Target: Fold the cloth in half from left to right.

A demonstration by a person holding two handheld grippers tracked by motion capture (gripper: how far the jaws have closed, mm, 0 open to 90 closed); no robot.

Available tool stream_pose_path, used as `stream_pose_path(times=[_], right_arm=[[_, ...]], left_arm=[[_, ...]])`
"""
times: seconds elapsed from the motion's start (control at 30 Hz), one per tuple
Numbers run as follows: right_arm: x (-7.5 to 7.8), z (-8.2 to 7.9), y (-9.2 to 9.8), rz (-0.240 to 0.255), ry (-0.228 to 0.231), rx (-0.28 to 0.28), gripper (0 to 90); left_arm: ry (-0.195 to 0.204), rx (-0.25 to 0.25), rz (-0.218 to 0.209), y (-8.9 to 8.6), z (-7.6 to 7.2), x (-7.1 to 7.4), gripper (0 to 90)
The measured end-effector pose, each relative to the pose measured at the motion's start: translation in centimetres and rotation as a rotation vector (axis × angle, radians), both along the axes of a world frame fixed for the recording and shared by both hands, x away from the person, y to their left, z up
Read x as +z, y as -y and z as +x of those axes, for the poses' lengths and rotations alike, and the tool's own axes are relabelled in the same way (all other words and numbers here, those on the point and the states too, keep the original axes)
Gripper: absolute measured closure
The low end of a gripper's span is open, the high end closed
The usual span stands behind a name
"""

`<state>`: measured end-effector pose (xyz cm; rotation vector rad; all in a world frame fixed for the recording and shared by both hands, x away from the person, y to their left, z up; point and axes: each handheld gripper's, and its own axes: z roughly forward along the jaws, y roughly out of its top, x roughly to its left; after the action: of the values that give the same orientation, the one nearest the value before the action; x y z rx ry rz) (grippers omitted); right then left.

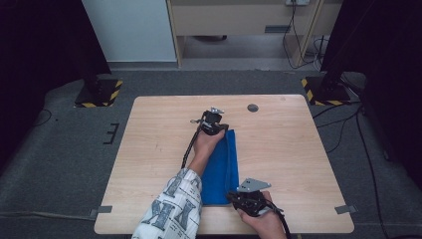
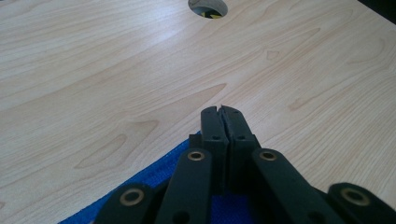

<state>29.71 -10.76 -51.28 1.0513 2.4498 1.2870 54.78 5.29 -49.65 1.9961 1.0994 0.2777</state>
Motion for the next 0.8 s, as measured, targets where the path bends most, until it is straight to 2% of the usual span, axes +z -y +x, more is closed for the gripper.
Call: stream_pose_path(times=[0.13,0.4,0.47,0.53,0.8], right_arm=[[0.1,-0.2,0.2,-0.003,0.004,0.002,84.5],[-0.5,-0.2,0.5,0.002,-0.03,-0.017,76.5],[-0.5,-0.1,0.6,0.002,-0.035,-0.014,73.9],[-0.6,-0.1,0.6,-0.001,-0.039,-0.015,70.8],[-0.9,0.1,0.8,-0.025,-0.035,-0.062,54.4]], left_arm=[[-0.001,-0.001,-0.005,0.3,0.0,0.1,88.6],[-0.009,-0.008,0.014,0.7,0.1,-0.4,85.9],[-0.01,-0.008,0.014,0.8,0.1,-0.5,85.4],[-0.006,-0.003,-0.009,0.7,0.2,-0.6,81.6],[0.019,-0.019,-0.028,0.7,0.1,-0.4,76.1]])
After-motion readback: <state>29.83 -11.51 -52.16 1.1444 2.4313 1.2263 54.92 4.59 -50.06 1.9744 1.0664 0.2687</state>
